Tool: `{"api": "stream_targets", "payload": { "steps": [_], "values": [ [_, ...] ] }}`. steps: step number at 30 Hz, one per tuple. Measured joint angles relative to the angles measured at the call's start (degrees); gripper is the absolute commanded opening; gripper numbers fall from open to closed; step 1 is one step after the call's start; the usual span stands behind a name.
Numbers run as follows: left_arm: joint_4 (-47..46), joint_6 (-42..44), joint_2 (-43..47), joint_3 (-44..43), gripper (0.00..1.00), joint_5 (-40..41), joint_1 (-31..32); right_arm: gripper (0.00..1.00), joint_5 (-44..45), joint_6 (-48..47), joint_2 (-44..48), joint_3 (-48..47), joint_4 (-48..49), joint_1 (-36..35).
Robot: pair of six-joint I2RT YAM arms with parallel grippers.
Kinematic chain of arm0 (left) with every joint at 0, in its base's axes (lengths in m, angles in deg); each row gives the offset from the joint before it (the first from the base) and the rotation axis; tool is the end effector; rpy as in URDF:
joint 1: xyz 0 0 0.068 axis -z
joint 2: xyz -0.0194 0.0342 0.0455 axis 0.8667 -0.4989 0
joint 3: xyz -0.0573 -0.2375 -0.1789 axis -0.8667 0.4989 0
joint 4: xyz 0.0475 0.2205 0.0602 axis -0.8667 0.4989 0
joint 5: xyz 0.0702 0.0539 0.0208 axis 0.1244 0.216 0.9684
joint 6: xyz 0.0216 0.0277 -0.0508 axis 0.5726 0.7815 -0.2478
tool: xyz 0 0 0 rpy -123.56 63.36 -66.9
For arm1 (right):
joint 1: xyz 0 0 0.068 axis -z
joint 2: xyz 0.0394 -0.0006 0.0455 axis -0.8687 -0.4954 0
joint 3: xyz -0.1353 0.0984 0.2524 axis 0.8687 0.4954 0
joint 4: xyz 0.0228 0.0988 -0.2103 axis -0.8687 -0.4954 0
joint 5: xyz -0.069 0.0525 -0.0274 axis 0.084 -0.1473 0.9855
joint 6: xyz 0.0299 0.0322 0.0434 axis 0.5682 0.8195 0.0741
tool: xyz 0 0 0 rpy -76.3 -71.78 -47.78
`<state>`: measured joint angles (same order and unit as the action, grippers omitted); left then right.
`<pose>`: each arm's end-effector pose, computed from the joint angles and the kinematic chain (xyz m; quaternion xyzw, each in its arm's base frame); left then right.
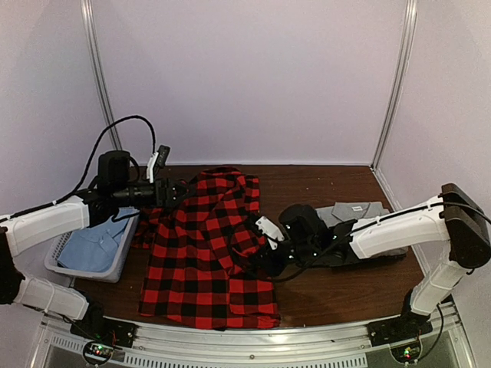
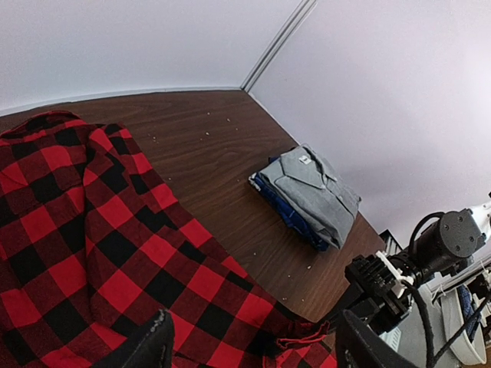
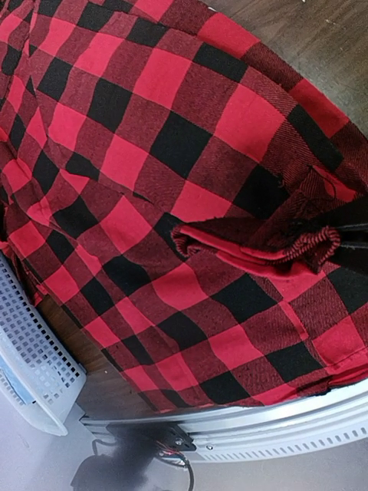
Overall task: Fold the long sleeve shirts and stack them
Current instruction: Place the sleeve of the 1/3-folded shirt.
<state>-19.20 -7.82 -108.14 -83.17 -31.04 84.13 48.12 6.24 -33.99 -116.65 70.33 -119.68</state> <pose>0.2144 -0.1266 0.3175 0.1490 0.7845 -0.4758 0.3688 0.1565 0.2895 0.2361 -0.3908 0.7969 0.3676 0.2777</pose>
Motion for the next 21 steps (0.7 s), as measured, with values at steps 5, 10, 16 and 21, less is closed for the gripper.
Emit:
{"api": "stream_targets", "payload": {
  "steps": [5,10,16,21],
  "values": [
    [0.0,-0.3,0.0,0.5,0.73,0.0,0.1,0.00,-1.2,2.2,0.0,2.4,1.6,-0.3],
    [0.0,-0.6,-0.1,0.6,0.73,-0.1,0.1,0.00,-1.4,4.3,0.4,5.3,1.9,-0.7],
    [-0.3,-1.3,-2.0,0.6,0.74,-0.2,0.5,0.00,-2.0,6.3,1.7,6.9,2.9,-1.8],
    [-0.6,-1.7,-2.8,0.6,0.74,-0.3,1.1,0.00,-2.2,7.2,1.8,7.5,3.5,-2.3]
  ]
}}
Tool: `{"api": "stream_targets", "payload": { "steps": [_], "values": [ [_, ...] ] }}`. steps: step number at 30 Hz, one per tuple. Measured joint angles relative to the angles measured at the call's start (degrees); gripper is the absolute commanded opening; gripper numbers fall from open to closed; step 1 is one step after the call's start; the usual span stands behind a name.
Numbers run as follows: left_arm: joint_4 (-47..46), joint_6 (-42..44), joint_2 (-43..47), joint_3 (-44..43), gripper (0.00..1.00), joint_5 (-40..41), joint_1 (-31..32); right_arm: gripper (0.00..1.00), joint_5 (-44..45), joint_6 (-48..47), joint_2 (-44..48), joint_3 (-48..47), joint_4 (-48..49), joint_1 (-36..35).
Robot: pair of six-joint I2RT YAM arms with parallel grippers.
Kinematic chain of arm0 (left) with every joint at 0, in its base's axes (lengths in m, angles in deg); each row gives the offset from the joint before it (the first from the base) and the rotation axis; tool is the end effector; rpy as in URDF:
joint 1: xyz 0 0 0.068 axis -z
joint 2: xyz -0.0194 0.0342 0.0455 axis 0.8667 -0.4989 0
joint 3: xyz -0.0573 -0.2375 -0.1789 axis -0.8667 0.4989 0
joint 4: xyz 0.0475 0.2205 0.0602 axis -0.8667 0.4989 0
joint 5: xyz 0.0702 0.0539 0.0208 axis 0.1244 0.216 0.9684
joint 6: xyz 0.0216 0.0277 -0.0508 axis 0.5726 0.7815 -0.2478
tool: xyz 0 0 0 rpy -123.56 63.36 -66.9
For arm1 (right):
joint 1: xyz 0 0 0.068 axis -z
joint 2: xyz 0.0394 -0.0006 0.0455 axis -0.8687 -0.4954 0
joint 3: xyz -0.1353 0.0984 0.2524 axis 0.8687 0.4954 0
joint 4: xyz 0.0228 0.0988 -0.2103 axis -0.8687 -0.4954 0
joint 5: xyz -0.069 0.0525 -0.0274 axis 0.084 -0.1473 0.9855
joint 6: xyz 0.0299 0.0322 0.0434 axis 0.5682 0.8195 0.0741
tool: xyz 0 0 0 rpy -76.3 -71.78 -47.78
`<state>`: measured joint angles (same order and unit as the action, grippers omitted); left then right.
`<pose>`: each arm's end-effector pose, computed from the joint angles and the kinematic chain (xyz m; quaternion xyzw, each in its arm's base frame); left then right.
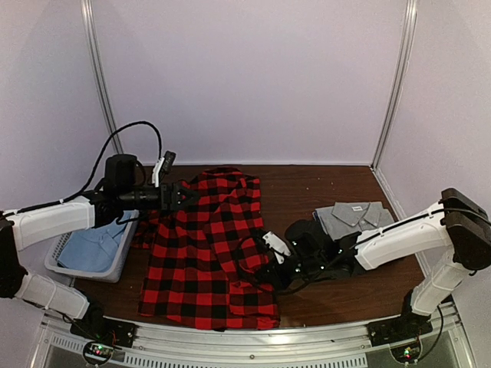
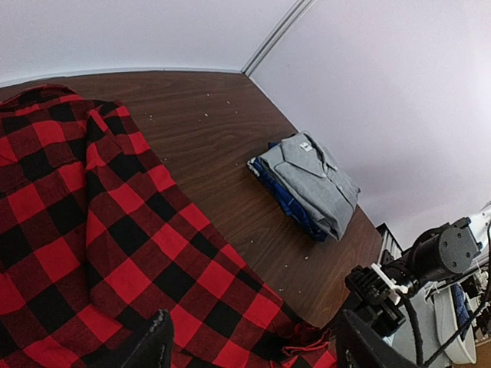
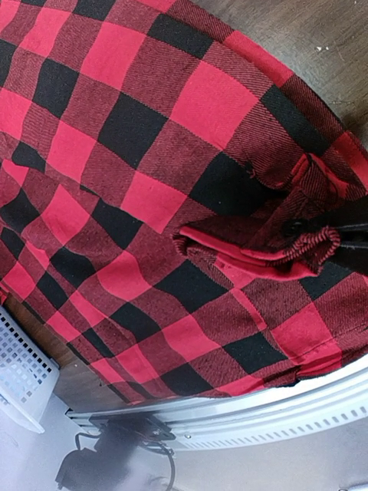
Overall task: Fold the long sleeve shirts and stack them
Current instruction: Place the sleeve of the 1/3-folded shirt.
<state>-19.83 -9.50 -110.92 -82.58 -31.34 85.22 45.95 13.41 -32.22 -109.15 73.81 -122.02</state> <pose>0.2201 -0.1346 0.3041 0.1394 0.7971 -0.4812 0.3372 0.1320 0.2759 0.2137 -0.3642 0.8164 0.3903 0.2203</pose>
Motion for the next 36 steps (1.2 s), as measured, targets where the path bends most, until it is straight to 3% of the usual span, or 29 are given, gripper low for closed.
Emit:
{"api": "stream_targets", "payload": {
  "steps": [19,23,25,28,36],
  "values": [
    [-0.7,-0.3,-0.8,0.0,0.77,0.0,0.1,0.03,-1.4,2.1,1.5,2.2,1.7,-0.7],
    [-0.8,-0.5,-0.8,0.3,0.83,0.0,0.1,0.23,-1.3,2.8,1.6,2.9,2.2,-0.7],
    [-0.8,-0.6,-0.8,0.5,0.97,0.0,0.1,0.33,-1.3,3.2,1.7,3.3,2.1,-0.7],
    [-0.8,-0.9,-0.8,0.9,0.98,0.1,0.1,0.50,-1.1,3.6,2.6,3.6,1.6,-0.7],
    [-0.9,-0.9,-0.8,0.9,0.98,0.7,0.1,0.55,0.6,4.0,8.1,0.4,-1.3,-0.7]
  ]
}}
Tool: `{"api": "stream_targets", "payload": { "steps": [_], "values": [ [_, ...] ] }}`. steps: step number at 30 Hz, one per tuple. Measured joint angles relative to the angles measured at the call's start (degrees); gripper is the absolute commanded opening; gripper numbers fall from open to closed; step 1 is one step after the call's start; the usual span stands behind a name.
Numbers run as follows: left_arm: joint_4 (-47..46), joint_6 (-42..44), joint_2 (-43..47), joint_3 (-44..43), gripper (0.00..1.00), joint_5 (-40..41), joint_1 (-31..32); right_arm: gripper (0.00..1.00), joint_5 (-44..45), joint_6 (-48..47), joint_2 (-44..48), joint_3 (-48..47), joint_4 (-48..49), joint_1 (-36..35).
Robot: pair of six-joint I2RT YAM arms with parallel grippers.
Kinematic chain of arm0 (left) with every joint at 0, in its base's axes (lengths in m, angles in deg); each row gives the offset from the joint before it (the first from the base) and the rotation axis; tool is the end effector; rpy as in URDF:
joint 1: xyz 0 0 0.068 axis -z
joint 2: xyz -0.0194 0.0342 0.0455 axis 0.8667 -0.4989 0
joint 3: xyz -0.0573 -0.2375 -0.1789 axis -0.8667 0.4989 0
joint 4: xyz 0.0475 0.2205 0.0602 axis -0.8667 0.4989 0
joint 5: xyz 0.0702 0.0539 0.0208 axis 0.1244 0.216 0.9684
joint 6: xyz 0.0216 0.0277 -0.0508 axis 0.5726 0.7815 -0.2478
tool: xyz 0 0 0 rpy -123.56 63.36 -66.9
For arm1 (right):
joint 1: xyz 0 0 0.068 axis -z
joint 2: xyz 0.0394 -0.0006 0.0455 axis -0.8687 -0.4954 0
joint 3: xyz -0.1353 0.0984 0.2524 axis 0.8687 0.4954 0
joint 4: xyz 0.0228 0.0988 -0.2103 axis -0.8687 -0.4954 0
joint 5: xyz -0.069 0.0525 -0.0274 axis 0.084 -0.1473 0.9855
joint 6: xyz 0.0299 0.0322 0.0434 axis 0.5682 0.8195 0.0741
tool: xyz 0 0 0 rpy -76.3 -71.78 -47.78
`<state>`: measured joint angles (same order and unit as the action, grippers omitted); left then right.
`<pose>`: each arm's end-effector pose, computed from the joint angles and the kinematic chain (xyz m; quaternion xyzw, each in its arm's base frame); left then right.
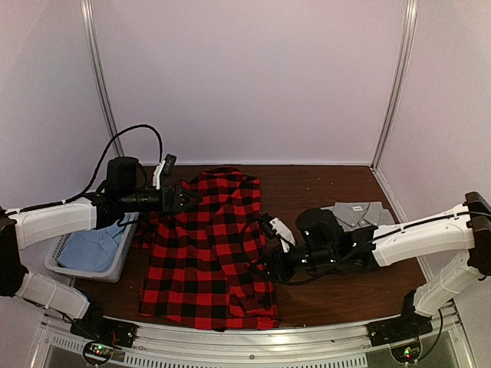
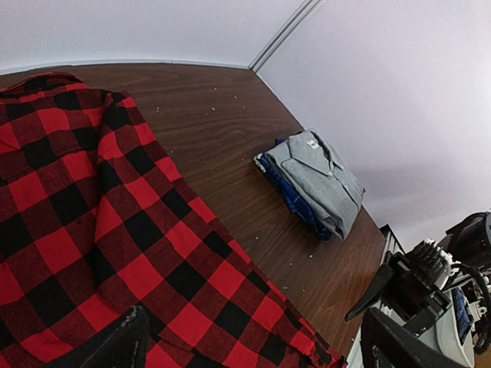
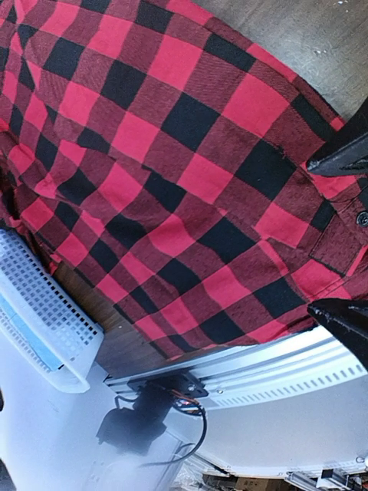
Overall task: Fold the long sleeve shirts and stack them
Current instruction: Place the sleeve of the 1/3-folded shirt, then smooth out the 1/3-folded shirt at the center of the board.
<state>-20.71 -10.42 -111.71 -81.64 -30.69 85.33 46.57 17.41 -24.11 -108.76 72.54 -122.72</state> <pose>0.2218 -0.1355 0.2970 0.1286 0.8031 -0.4790 0.3301 0.1201 0.2601 0.2486 -0.3380 0.8015 0.4277 0.2458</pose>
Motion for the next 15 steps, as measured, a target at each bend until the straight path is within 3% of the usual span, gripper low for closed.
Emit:
{"api": "stream_targets", "payload": {
  "steps": [7,15],
  "values": [
    [0.0,0.0,0.0,0.0,0.98,0.8,0.1,0.43,0.6,0.7,-1.5,-5.4,-1.3,-0.3],
    [0.0,-1.7,-0.7,0.0,0.98,1.8,0.1,0.37,-0.3,2.8,-11.7,-8.1,-0.1,-3.8]
  ]
}}
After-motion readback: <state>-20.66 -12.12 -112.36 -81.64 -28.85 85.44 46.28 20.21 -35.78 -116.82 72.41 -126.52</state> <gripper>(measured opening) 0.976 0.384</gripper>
